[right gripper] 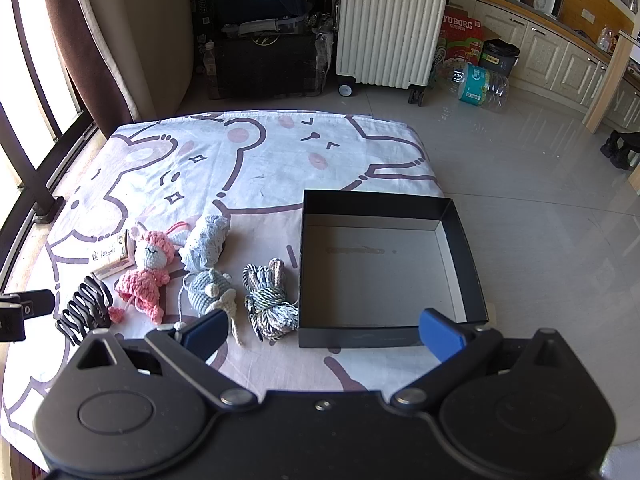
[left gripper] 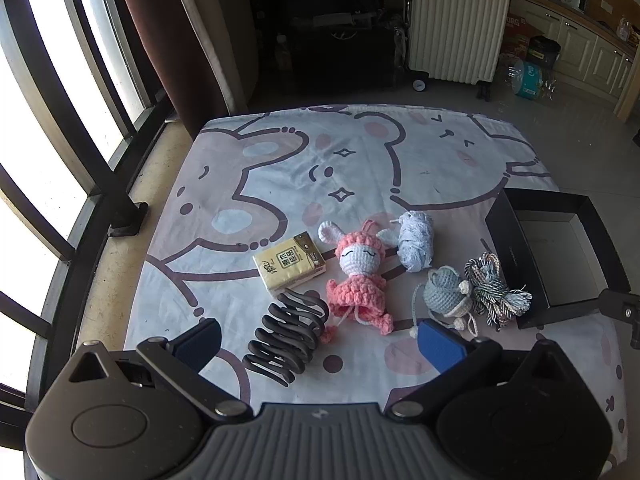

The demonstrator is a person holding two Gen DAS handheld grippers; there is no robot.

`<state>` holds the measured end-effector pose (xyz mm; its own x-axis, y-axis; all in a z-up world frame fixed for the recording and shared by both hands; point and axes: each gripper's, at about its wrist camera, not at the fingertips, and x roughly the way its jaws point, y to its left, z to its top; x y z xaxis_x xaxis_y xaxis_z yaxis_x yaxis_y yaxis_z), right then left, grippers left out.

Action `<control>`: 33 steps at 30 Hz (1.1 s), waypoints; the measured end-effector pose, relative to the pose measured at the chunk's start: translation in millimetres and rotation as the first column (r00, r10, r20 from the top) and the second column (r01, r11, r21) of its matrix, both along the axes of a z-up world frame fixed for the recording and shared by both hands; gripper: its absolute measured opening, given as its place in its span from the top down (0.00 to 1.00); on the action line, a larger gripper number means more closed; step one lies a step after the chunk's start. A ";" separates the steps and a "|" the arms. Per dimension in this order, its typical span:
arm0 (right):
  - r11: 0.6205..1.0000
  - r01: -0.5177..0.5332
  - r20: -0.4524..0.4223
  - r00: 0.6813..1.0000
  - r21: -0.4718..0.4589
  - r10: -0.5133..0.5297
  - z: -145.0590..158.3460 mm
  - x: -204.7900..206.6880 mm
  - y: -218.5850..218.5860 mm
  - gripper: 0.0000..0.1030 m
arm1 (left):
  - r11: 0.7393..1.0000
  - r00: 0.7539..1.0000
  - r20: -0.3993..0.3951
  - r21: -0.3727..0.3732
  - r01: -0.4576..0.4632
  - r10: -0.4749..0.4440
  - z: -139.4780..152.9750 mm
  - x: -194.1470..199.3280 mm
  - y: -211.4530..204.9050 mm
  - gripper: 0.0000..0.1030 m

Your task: Organize objects

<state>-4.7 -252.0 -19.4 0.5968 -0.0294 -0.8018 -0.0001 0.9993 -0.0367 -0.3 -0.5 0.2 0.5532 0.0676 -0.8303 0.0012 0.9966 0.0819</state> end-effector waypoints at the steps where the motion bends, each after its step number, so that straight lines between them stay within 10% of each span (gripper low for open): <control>1: 1.000 0.000 0.000 1.000 0.000 0.000 0.1 -0.1 -0.1 0.00 | 1.000 1.000 0.000 -0.001 0.000 0.000 0.0 0.0 0.0 0.00; 33: 1.000 0.000 -0.001 1.000 -0.008 0.000 0.0 0.4 1.6 0.00 | 1.000 1.000 -0.008 -0.009 0.005 -0.005 -7.4 -3.1 -6.0 0.00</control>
<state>-4.3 -250.4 -19.4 0.5960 -0.0356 -0.8022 -0.0001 0.9990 -0.0444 -3.4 -6.4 -7.2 0.5472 0.0574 -0.8350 0.0069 0.9973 0.0731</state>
